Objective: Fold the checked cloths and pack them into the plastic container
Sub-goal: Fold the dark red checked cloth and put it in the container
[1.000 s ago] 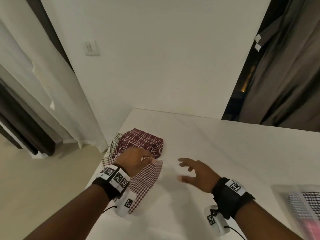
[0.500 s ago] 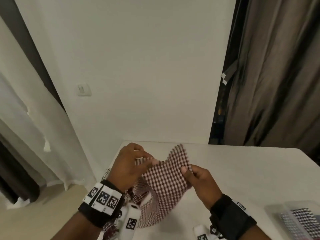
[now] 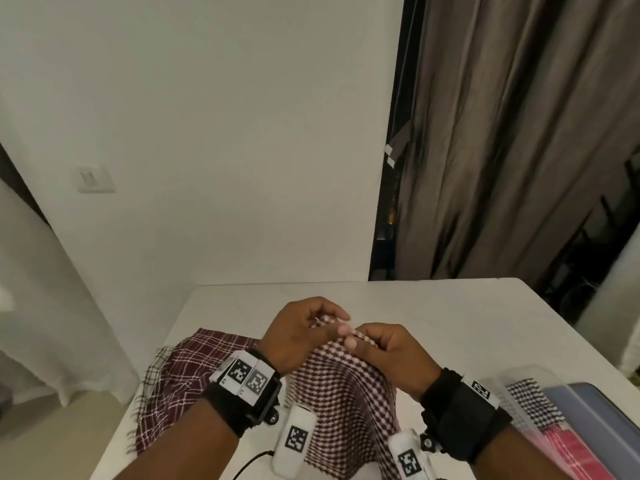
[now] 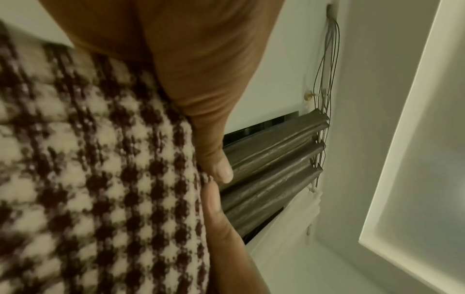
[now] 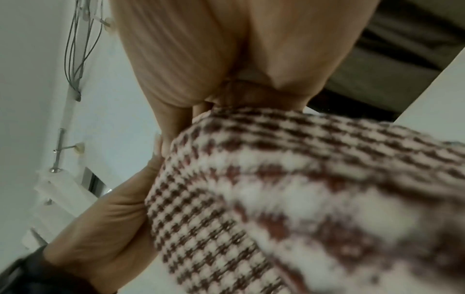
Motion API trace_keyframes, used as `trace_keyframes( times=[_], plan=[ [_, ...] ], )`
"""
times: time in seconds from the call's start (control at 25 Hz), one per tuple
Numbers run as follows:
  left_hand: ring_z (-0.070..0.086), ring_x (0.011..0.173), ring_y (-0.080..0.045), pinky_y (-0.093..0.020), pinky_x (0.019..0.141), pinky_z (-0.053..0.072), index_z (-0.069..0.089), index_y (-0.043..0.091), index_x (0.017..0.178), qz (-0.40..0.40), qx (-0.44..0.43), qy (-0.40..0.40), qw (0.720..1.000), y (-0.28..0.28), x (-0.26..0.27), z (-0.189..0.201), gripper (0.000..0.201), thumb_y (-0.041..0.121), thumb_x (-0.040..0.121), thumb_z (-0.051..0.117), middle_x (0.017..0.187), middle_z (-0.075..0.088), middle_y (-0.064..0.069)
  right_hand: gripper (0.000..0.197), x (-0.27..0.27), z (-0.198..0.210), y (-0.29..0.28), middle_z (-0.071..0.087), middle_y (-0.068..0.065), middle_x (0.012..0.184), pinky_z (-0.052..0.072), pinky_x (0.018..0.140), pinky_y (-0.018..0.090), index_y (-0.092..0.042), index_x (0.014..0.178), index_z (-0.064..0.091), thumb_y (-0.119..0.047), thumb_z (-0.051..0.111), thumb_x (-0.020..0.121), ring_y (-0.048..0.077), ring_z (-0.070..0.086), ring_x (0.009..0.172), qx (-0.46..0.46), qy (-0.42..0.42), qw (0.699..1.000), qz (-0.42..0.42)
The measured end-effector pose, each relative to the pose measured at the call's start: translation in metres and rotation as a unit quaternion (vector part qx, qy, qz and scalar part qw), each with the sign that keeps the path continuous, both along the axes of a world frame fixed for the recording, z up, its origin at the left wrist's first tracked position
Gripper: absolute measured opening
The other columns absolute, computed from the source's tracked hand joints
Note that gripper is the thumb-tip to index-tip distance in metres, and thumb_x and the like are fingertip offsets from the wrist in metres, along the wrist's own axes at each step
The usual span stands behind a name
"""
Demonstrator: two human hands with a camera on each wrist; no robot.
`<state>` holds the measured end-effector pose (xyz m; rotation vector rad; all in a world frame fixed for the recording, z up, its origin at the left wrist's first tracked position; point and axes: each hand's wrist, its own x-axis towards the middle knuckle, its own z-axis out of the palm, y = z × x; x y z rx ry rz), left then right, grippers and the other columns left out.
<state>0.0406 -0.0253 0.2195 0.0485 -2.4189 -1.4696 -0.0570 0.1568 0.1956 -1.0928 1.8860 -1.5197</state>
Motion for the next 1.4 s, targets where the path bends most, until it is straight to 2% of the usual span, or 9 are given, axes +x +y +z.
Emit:
trace_keyframes(
  times=[0.16, 0.24, 0.44, 0.6, 0.76, 0.88, 1.04, 1.28, 1.4],
  plan=[
    [0.068, 0.082, 0.001, -0.014, 0.075, 0.050, 0.074, 0.030, 0.080, 0.061, -0.075, 0.011, 0.995, -0.010, -0.016, 0.006, 0.011, 0.036, 0.074, 0.081, 0.084, 0.074, 0.017, 0.031, -0.031, -0.020, 0.032, 0.069, 0.003, 0.081, 0.053, 0.066, 0.021, -0.015, 0.083, 0.069, -0.046, 0.076, 0.079, 0.010, 0.064, 0.072, 0.114, 0.073, 0.991, 0.002],
    [0.067, 0.080, 0.003, -0.016, 0.074, 0.051, 0.074, 0.032, 0.078, 0.108, -0.102, 0.013, 0.989, -0.029, -0.023, 0.010, 0.010, 0.038, 0.074, 0.081, 0.081, 0.073, 0.020, 0.032, -0.058, -0.036, 0.054, 0.065, 0.000, 0.075, 0.047, 0.061, 0.016, -0.023, 0.075, 0.065, -0.053, 0.077, 0.075, 0.001, 0.060, 0.067, 0.212, 0.133, 0.968, -0.002],
    [0.064, 0.082, -0.002, -0.031, 0.074, 0.052, 0.069, 0.043, 0.077, 0.198, -0.221, -0.030, 0.955, -0.083, -0.029, 0.002, 0.013, 0.053, 0.076, 0.061, 0.081, 0.071, 0.020, 0.027, -0.135, -0.055, 0.099, 0.068, -0.001, 0.088, 0.046, 0.071, 0.028, -0.021, 0.083, 0.066, -0.048, 0.068, 0.083, 0.015, 0.061, 0.082, 0.403, 0.255, 0.877, -0.059],
    [0.063, 0.086, -0.014, -0.028, 0.071, 0.043, 0.069, 0.045, 0.089, 0.277, -0.294, -0.024, 0.914, -0.098, -0.027, 0.002, 0.012, 0.036, 0.092, 0.061, 0.096, 0.072, 0.011, 0.005, -0.163, -0.016, 0.106, 0.066, 0.000, 0.087, 0.042, 0.073, 0.028, -0.022, 0.085, 0.069, -0.027, 0.069, 0.084, 0.022, 0.061, 0.084, 0.331, 0.331, 0.860, -0.205],
    [0.064, 0.052, -0.008, -0.016, 0.055, 0.047, 0.070, 0.034, 0.094, 0.318, -0.146, 0.071, 0.934, -0.086, -0.003, 0.002, 0.005, 0.034, 0.091, 0.065, 0.073, 0.071, 0.012, 0.018, -0.162, -0.006, 0.114, 0.057, -0.003, 0.082, 0.043, 0.065, 0.030, -0.024, 0.084, 0.068, -0.008, 0.071, 0.077, 0.015, 0.054, 0.071, 0.211, 0.377, 0.855, -0.286],
    [0.069, 0.056, -0.011, -0.019, 0.048, 0.050, 0.069, 0.032, 0.092, 0.279, -0.028, 0.028, 0.960, -0.072, 0.027, -0.044, 0.008, 0.024, 0.090, 0.069, 0.077, 0.074, 0.011, 0.030, -0.148, -0.045, 0.129, 0.055, -0.008, 0.081, 0.044, 0.064, 0.031, -0.026, 0.078, 0.066, 0.002, 0.071, 0.070, 0.014, 0.051, 0.071, 0.211, 0.399, 0.844, -0.289],
    [0.067, 0.076, -0.005, -0.021, 0.063, 0.054, 0.070, 0.037, 0.083, 0.234, -0.022, -0.094, 0.967, -0.058, 0.070, -0.138, 0.019, 0.018, 0.084, 0.076, 0.087, 0.071, 0.016, 0.037, -0.127, -0.139, 0.161, 0.065, -0.007, 0.082, 0.049, 0.067, 0.038, -0.029, 0.074, 0.068, 0.005, 0.078, 0.063, 0.022, 0.058, 0.078, 0.289, 0.388, 0.839, -0.249],
    [0.063, 0.087, 0.003, -0.021, 0.077, 0.051, 0.069, 0.040, 0.087, 0.168, -0.058, -0.221, 0.959, -0.024, 0.133, -0.266, 0.021, 0.027, 0.076, 0.082, 0.092, 0.069, 0.022, 0.029, -0.070, -0.262, 0.198, 0.074, -0.002, 0.086, 0.054, 0.072, 0.040, -0.026, 0.080, 0.076, 0.001, 0.079, 0.069, 0.027, 0.066, 0.081, 0.382, 0.302, 0.856, -0.174],
    [0.054, 0.095, 0.007, -0.022, 0.084, 0.046, 0.069, 0.044, 0.078, 0.118, -0.115, -0.271, 0.948, -0.009, 0.165, -0.294, 0.009, 0.050, 0.075, 0.064, 0.087, 0.063, 0.031, 0.029, -0.037, -0.281, 0.219, 0.072, -0.001, 0.090, 0.053, 0.072, 0.037, -0.024, 0.085, 0.075, 0.001, 0.073, 0.069, 0.026, 0.063, 0.081, 0.400, 0.273, 0.860, -0.163]
  ],
)
